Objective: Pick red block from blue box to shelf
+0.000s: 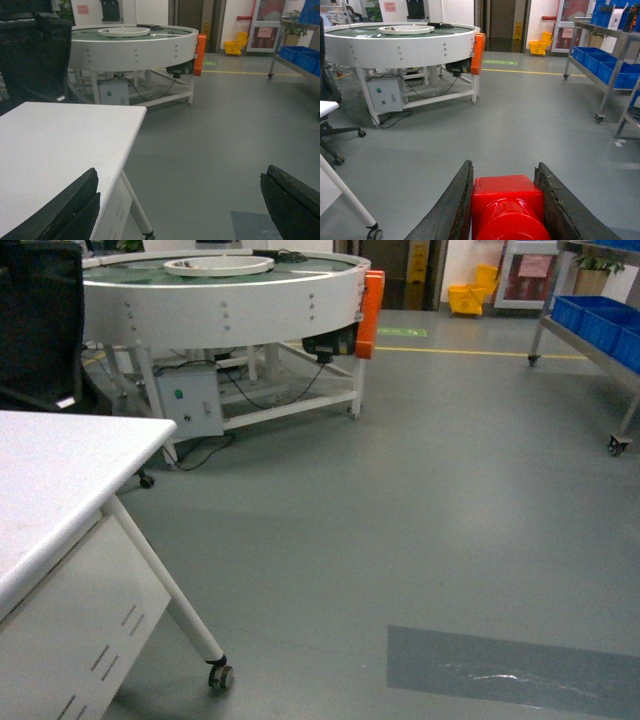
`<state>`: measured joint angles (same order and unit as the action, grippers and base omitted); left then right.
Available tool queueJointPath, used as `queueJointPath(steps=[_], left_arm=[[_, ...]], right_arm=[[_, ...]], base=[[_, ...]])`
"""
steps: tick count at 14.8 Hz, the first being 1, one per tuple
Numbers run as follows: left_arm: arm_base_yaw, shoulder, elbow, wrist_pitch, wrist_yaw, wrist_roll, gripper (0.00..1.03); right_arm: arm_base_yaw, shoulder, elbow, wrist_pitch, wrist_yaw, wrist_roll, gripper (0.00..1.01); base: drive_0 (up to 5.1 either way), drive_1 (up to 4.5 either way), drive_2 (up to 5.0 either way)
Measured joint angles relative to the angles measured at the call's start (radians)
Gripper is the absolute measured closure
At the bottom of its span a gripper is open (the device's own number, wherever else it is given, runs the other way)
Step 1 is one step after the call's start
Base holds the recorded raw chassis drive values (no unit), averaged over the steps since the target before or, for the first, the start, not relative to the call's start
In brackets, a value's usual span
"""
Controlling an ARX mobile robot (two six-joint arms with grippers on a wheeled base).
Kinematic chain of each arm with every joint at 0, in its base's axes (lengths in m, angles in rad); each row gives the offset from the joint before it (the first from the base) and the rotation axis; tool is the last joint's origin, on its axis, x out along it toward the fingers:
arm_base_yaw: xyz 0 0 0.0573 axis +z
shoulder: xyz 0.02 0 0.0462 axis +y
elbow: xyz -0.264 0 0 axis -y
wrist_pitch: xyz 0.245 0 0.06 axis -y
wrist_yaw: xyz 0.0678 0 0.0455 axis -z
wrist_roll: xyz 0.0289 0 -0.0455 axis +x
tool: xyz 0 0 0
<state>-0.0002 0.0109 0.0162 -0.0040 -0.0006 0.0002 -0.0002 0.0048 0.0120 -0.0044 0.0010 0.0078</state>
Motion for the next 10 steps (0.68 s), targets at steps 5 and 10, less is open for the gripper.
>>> queueJointPath(steps=[5,10], left_arm=[[0.000,0.000,0.000,0.000,0.000,0.000,0.05],[-0.001,0.000,0.000,0.003,0.000,0.000,0.05]], right_arm=[[0.000,0.000,0.000,0.000,0.000,0.000,0.72],[0.000,0.000,0.000,0.004,0.001,0.000,0.72]], base=[[-1.4,-1.43,-1.4],[-0.5,1.15,-2.2]])
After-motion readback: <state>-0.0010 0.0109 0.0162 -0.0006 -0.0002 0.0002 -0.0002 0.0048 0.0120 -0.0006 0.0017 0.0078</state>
